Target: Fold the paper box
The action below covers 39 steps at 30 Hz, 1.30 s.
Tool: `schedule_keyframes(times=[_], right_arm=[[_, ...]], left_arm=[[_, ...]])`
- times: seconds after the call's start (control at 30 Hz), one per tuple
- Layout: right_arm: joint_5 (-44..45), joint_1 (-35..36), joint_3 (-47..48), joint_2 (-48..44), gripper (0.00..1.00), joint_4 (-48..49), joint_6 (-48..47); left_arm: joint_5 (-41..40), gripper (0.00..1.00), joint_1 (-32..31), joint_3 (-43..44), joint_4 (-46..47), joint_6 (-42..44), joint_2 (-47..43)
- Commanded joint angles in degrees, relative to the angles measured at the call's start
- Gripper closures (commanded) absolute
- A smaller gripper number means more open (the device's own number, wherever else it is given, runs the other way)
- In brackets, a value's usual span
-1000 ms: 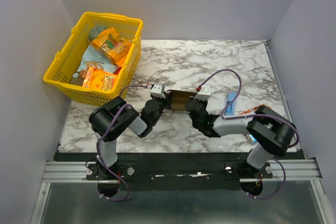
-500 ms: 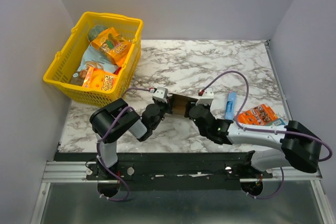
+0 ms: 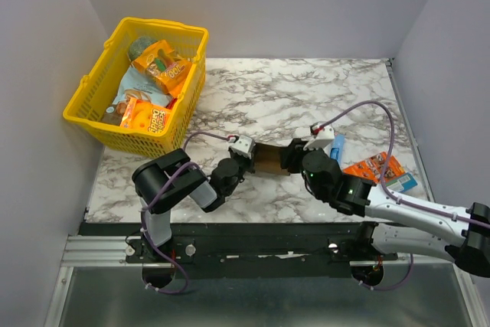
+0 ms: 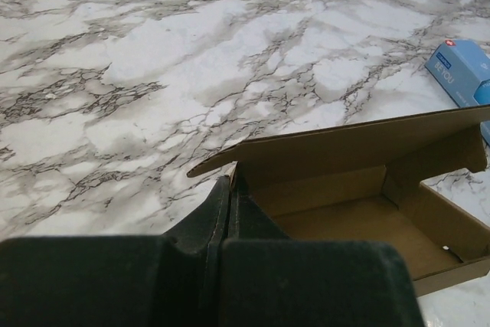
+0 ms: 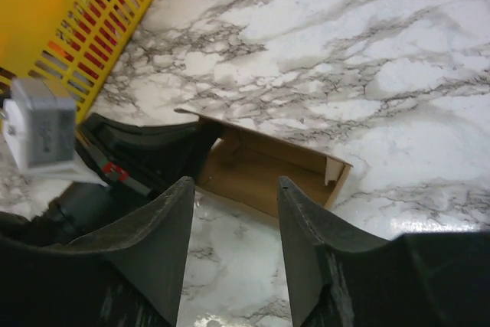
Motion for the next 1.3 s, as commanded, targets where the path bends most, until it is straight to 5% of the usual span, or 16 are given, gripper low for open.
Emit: schedule_keyframes(times=[0.0, 0.43, 0.53, 0.6, 0.77, 1.27], right_arm=[[-4.8, -4.6, 5.9, 3.9, 0.47, -4.0, 0.5], [-9.5, -8.5, 6.6, 20.7, 0.49, -0.4, 5.1], [-9.3, -8.5, 5.2, 21.0, 0.5, -0.5, 6.9], [-9.3, -8.5, 4.2, 21.0, 0.5, -0.5, 7.9], [-9.6, -8.5, 3.2, 21.7, 0.5, -0.9, 9.4], [-9.4, -8.5, 2.3, 25.9, 0.52, -0.9, 13.3]], left_arm=[[-2.1, 1.0, -1.9, -2.5, -6.6, 3.8, 0.8], [-5.8, 1.0, -7.0, -2.6, -7.1, 8.1, 0.1], [-6.5, 0.85, -7.4, -2.5, -8.9, 7.7, -1.3], [-6.8, 0.64, -7.9, -2.6, -10.7, 7.6, -2.7], [-7.4, 0.42, -9.5, -2.1, -16.1, 7.7, -5.9], [-5.9, 0.13, -10.0, -5.0, -32.5, 2.7, -21.1]])
